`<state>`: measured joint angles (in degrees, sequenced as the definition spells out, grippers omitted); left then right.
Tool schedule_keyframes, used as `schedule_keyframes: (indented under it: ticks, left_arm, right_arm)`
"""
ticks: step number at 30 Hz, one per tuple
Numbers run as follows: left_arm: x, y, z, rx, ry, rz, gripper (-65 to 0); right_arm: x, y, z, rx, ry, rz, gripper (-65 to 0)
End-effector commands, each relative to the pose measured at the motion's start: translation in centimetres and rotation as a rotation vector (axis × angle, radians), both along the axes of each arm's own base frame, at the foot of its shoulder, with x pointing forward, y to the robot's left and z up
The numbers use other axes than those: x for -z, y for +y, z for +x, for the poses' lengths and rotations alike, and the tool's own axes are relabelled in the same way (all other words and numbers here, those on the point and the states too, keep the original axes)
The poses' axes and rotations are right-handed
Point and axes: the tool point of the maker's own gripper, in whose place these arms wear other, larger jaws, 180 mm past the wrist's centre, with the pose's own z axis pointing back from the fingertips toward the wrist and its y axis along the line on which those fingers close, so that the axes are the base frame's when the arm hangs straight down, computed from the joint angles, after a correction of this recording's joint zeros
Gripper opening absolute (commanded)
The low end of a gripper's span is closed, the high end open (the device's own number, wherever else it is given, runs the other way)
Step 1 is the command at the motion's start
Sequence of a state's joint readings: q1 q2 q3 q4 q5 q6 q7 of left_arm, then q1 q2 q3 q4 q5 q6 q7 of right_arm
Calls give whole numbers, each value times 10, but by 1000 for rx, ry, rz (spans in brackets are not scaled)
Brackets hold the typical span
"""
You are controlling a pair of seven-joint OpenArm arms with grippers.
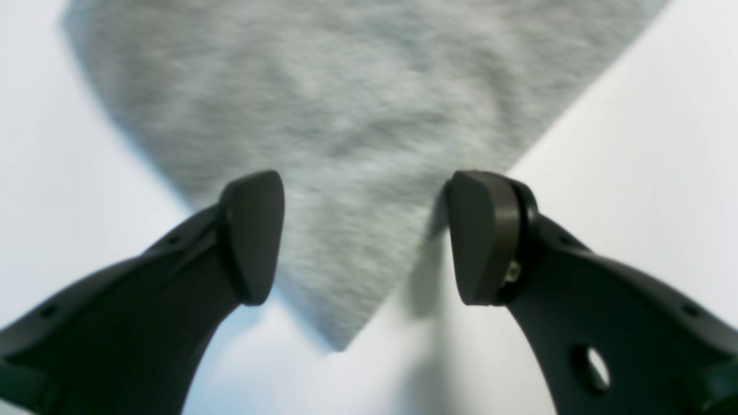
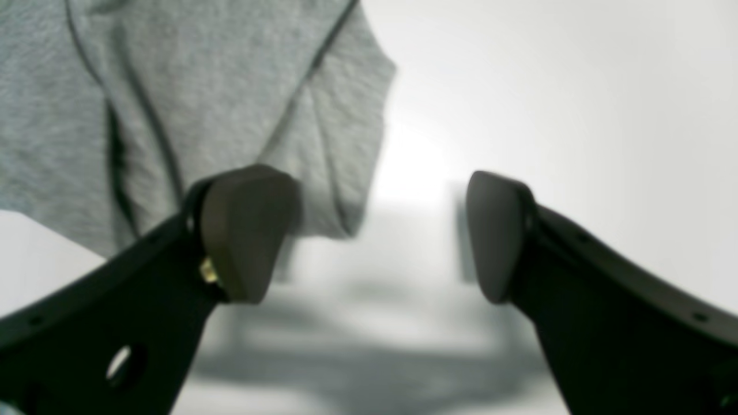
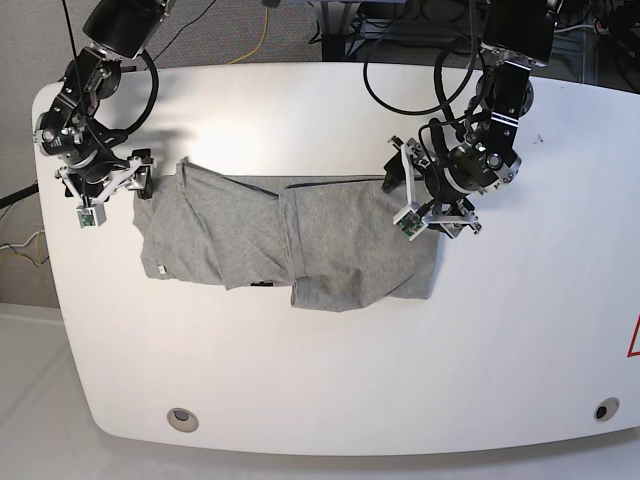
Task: Fold the T-shirt properly
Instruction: 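Release the folded end and reposition both grippers on the shirt corners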
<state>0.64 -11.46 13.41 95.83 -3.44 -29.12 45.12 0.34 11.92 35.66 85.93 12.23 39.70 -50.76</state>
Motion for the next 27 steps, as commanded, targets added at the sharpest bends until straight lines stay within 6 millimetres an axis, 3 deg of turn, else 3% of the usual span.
schedule_keyframes:
  ticks: [1, 16, 27]
  left_arm:
    - [-11, -8, 13, 9, -41, -27, -236]
    - [-10, -3, 21, 0, -28, -21, -233]
    - [-9, -4, 17, 5, -29, -16, -234]
  right_arm:
    - [-14, -2, 23, -3, -71, 16, -158]
    - [25, -4, 18, 41, 24, 116, -157]
    - [23, 8, 22, 49, -7, 221, -159]
